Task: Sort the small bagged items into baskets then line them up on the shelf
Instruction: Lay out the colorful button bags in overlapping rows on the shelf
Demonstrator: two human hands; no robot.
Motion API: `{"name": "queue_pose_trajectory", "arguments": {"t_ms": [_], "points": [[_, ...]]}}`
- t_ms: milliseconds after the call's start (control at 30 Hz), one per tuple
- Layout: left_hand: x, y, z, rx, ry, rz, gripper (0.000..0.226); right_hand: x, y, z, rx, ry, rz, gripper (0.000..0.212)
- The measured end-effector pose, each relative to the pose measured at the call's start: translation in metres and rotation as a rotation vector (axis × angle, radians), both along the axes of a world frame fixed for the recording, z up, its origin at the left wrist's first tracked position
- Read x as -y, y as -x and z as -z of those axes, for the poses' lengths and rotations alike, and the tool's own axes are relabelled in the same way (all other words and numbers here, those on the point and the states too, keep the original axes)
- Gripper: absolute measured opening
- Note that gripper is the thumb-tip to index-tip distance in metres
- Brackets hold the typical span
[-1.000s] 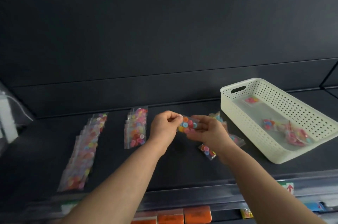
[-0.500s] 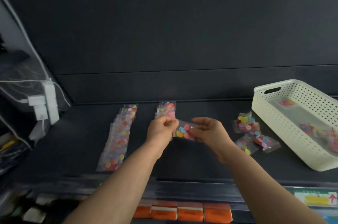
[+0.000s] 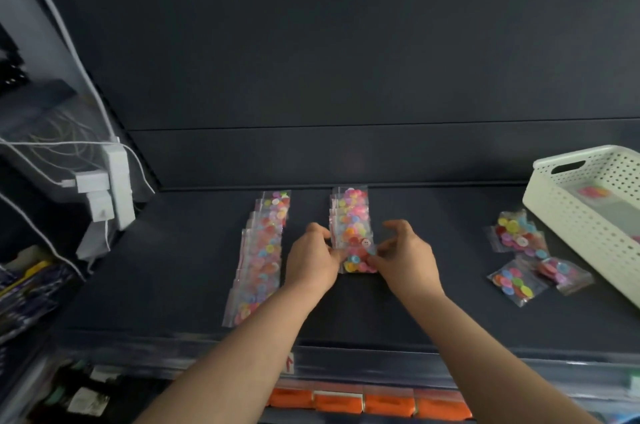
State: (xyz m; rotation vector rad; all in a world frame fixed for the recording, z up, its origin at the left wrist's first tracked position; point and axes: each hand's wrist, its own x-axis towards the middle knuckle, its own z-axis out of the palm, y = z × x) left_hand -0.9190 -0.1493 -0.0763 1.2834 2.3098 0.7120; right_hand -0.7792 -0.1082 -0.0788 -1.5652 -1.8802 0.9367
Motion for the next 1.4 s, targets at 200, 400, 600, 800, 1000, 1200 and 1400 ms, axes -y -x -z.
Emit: {"name": "queue_pose_trajectory", "arguments": {"t_ms": [200, 400, 600, 800, 1000, 1200, 1400], "points": [[-0.005, 0.004, 0.0, -0.098, 0.025, 0.042, 0.047, 0.003, 0.001, -0.001, 0.332, -0.179, -0.047, 0.034], [-0.017, -0.014, -0.008, -0.088, -0.094, 0.129, 0.016, 0.0, -0.026, -0.006, 0.557, -0.332, -0.11, 0.024], [-0.037, -0.074, -0.011, -0.041, -0.055, 0.3, 0.01, -0.01, -0.091, -0.009, 0.67, -0.343, -0.021, 0.029], [-0.053, -0.142, -0.013, -0.081, 0.051, 0.476, 0.014, -0.018, -0.15, -0.01, 0.699, -0.263, 0.091, 0.038], [-0.067, -0.192, -0.009, -0.135, 0.025, 0.549, 0.029, -0.02, -0.186, -0.003, 0.633, -0.247, 0.136, 0.034], [-0.074, -0.194, -0.012, -0.337, 0.189, 0.491, 0.046, -0.023, -0.199, -0.003, 0.612, -0.28, 0.124, 0.028], [-0.078, -0.188, -0.012, -0.314, 0.1, 0.555, 0.037, -0.024, -0.197, -0.004, 0.597, -0.249, 0.064, 0.025]]}}
